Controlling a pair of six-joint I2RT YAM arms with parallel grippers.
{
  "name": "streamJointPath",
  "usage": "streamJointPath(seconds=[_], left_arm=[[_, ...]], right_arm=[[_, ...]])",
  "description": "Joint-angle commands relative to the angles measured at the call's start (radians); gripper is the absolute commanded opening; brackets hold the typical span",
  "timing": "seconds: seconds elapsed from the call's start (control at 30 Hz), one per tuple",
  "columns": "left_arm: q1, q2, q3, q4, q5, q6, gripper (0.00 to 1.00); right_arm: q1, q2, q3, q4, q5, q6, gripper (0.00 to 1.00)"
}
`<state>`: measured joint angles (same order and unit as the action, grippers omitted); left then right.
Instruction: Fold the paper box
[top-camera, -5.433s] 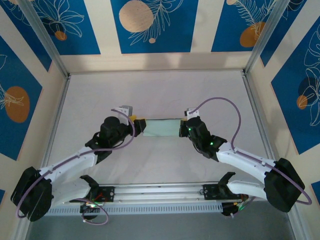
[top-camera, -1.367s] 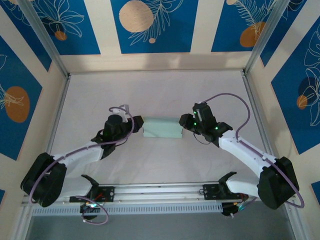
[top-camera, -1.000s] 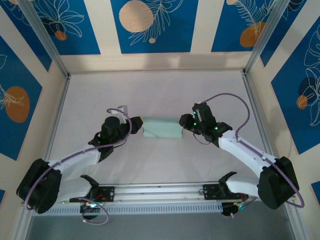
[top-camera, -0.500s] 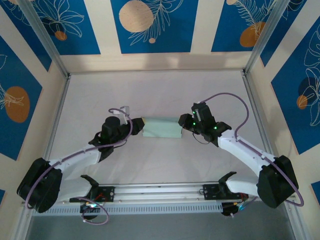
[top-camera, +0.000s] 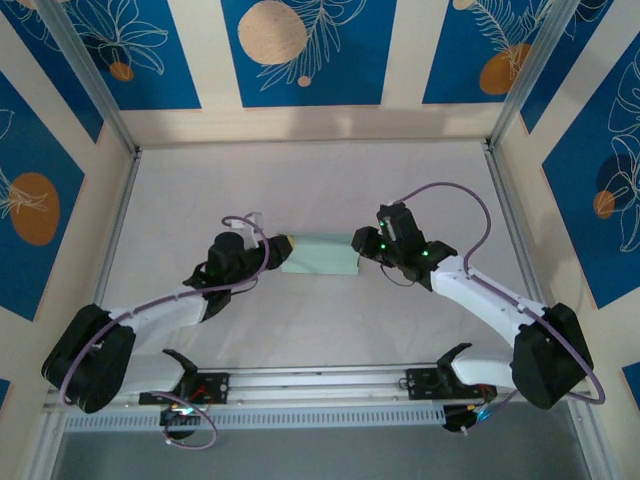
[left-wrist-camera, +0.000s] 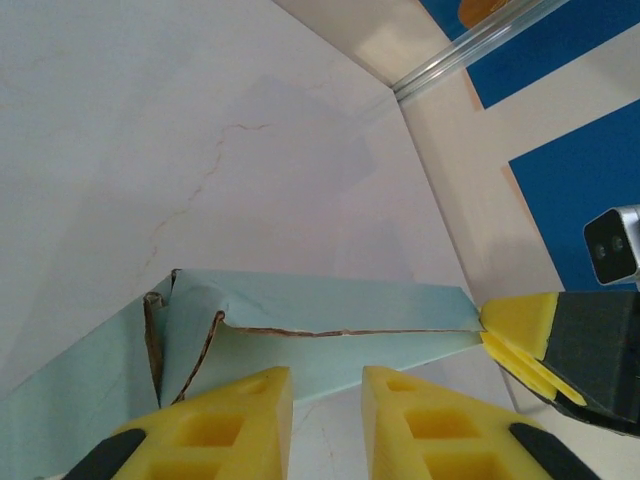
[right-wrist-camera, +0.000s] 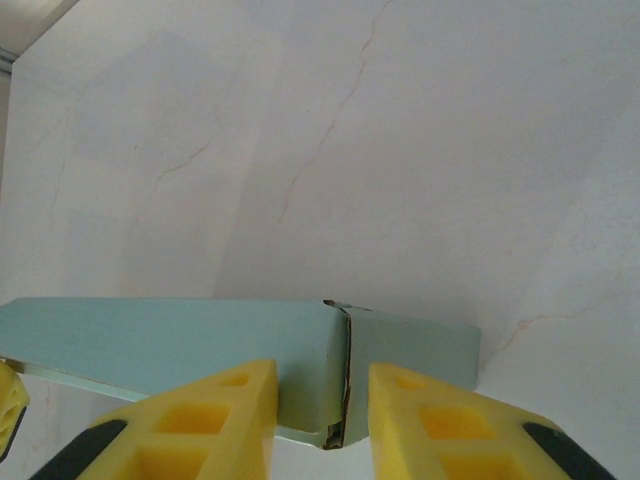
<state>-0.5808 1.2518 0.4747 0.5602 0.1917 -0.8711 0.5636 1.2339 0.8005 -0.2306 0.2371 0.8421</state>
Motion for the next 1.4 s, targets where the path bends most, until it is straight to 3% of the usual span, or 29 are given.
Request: streamJointPath(seconds=[0.0, 0.17, 0.3, 0.47, 0.8, 1.0, 1.37], left_arm=[[-0.001, -0.045, -0.006, -0.047, -0.02, 0.041, 0.27], [0.018, -0.178, 0.056, -0.276, -0.075, 0.159, 0.43], [0.051, -0.254, 0.134, -0.41, -0.056, 0.244, 0.47], [0.082, -0.23, 0.213, -0.53, -0.048, 0.31, 0.53], [0.107, -0.053, 0.303, -0.521, 0.099, 0.258, 0.56], [0.111, -0.018, 0.298, -0.485, 0.145, 0.192, 0.49], [0.111, -0.026, 0.259, -0.482, 0.114, 0.184, 0.48]], right_arm=[[0.009, 0.018, -0.002, -0.118, 0.031, -0.033, 0.31], [0.007, 0.007, 0.007, -0.139, 0.048, -0.05, 0.31], [0.009, 0.003, 0.015, -0.149, 0.051, -0.058, 0.32], [0.013, 0.002, 0.02, -0.154, 0.051, -0.066, 0.31], [0.019, 0.008, 0.034, -0.167, 0.039, -0.068, 0.32], [0.022, 0.018, 0.034, -0.164, 0.045, -0.058, 0.32], [0.03, 0.024, 0.041, -0.162, 0.051, -0.056, 0.32]])
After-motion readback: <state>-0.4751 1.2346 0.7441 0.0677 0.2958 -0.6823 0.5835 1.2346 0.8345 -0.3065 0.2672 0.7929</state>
